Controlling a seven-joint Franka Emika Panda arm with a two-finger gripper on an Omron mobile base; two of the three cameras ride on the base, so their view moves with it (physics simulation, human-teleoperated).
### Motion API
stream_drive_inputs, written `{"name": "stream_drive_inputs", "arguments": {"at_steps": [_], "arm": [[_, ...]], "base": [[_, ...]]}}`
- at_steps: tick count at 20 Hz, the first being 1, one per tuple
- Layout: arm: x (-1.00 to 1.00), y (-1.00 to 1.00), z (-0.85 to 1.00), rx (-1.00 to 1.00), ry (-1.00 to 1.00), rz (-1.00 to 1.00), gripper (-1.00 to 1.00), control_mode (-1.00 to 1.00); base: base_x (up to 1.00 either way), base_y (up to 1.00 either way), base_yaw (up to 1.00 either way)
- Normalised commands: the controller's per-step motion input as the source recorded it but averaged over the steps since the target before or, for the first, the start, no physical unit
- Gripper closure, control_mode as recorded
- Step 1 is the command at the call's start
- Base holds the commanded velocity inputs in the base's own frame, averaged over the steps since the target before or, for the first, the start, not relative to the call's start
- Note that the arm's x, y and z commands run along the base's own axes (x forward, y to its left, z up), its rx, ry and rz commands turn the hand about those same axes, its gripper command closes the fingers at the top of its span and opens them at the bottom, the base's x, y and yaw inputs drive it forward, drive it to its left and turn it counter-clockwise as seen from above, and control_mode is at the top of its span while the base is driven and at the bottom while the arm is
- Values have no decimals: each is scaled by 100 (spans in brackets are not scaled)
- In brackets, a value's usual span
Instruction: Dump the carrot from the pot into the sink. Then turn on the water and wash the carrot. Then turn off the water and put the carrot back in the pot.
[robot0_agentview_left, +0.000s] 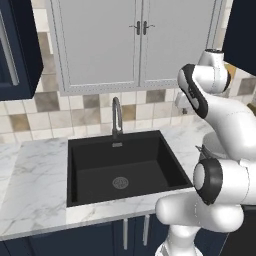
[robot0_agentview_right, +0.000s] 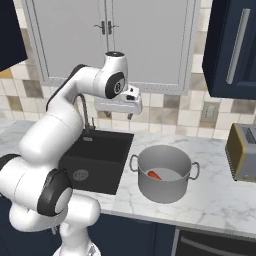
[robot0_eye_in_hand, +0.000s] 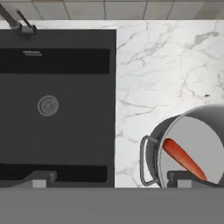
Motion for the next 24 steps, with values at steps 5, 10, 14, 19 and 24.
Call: {"name": "stream_drive_inputs", "arguments": {"at_steps": [5, 10, 14, 19, 24], "arm": [[0, -35, -28, -2, 5, -1, -100, -100], [-9, -19, -35, -7, 0, -1, -100, -100], [-13, -7, -41, -13, 0, 0, -100, -100], [-17, -6, -37, -14, -2, 0, -100, -100], [-20, -13, -33, -7, -1, 0, -100, -100]], "base": [[0, 0, 0], [0, 0, 0], [0, 0, 0], [0, 0, 0], [0, 0, 0]]}}
